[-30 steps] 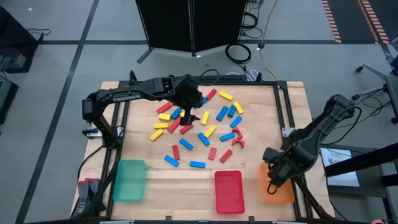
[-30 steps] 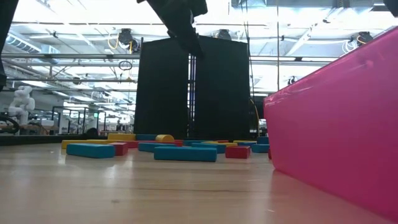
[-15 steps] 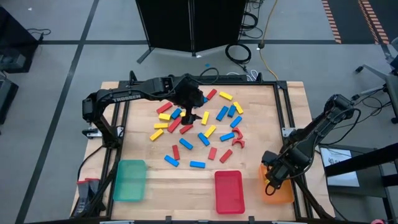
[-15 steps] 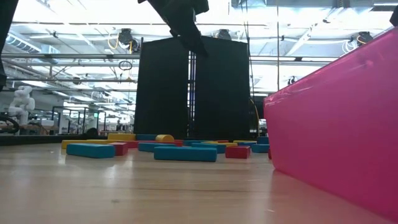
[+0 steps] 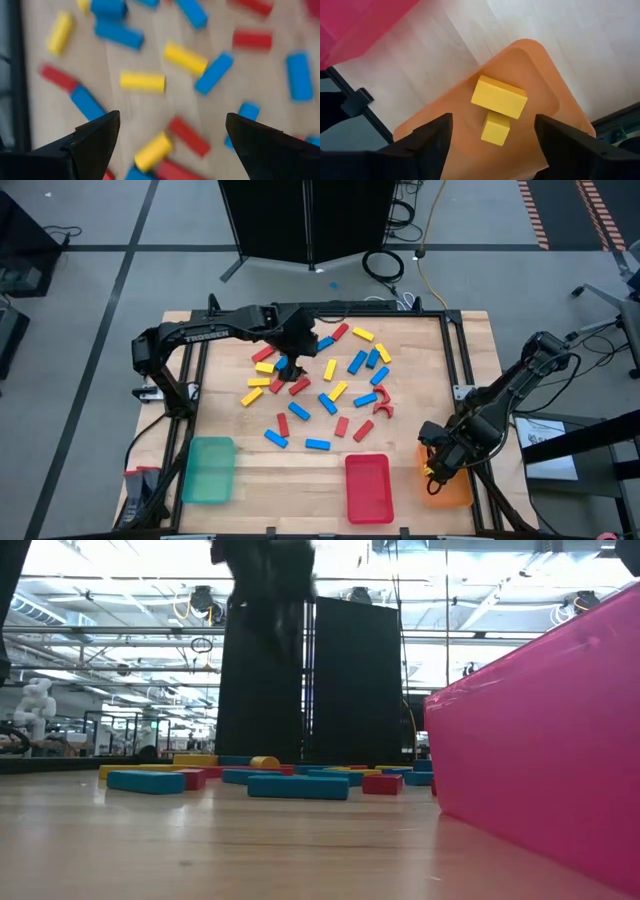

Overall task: Sort blocks
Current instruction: Put the yellow block into the orange bin

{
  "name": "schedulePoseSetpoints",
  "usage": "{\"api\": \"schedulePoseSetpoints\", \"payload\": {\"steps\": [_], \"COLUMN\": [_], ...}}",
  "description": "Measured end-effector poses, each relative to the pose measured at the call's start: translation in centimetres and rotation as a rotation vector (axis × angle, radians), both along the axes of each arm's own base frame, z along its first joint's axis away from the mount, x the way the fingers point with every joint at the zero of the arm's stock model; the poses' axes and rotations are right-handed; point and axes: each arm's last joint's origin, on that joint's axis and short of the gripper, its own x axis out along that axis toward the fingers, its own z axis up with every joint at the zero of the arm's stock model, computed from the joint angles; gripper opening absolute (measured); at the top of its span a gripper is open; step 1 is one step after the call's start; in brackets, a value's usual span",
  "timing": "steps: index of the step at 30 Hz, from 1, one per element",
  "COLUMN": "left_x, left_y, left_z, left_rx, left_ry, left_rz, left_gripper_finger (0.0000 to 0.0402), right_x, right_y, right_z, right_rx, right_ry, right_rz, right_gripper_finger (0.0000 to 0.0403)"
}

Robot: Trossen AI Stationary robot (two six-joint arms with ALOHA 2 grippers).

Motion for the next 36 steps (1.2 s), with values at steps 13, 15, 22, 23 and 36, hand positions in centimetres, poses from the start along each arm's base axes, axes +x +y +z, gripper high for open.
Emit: {"api": "schedulePoseSetpoints", "payload": {"steps": [13, 15, 22, 23, 36], "left_x": [-1.5, -1.4, -0.5, -0.4, -0.2], "left_y": [2.5, 2.8, 3.4, 3.4, 3.4], "left_z": [-7.2, -8.0, -12.0, -12.6, -14.2], "left_rx": [0.213, 0.220, 0.192, 0.186, 0.152], "left_ry": [0.057, 0.076, 0.180, 0.194, 0.266], "left_rz": [-0.279, -0.315, -0.404, -0.403, -0.381], "left_gripper_finger": [0.0367, 0.0367, 0.0367, 0.0367, 0.0208], "right_x": [0.0, 0.0, 0.0, 0.1, 0.0], "right_y": [0.0, 0.0, 0.0, 0.0, 0.0], "right_z": [0.0, 0.0, 0.0, 0.0, 0.0], "right_rx": [0.001, 0.001, 0.006, 0.007, 0.004], "right_ry": [0.000, 0.000, 0.000, 0.000, 0.005], "right_rz": [0.000, -0.004, -0.026, -0.028, -0.044], "right_gripper_finger": [0.0276, 0.0276, 0.0276, 0.0276, 0.0276]}}
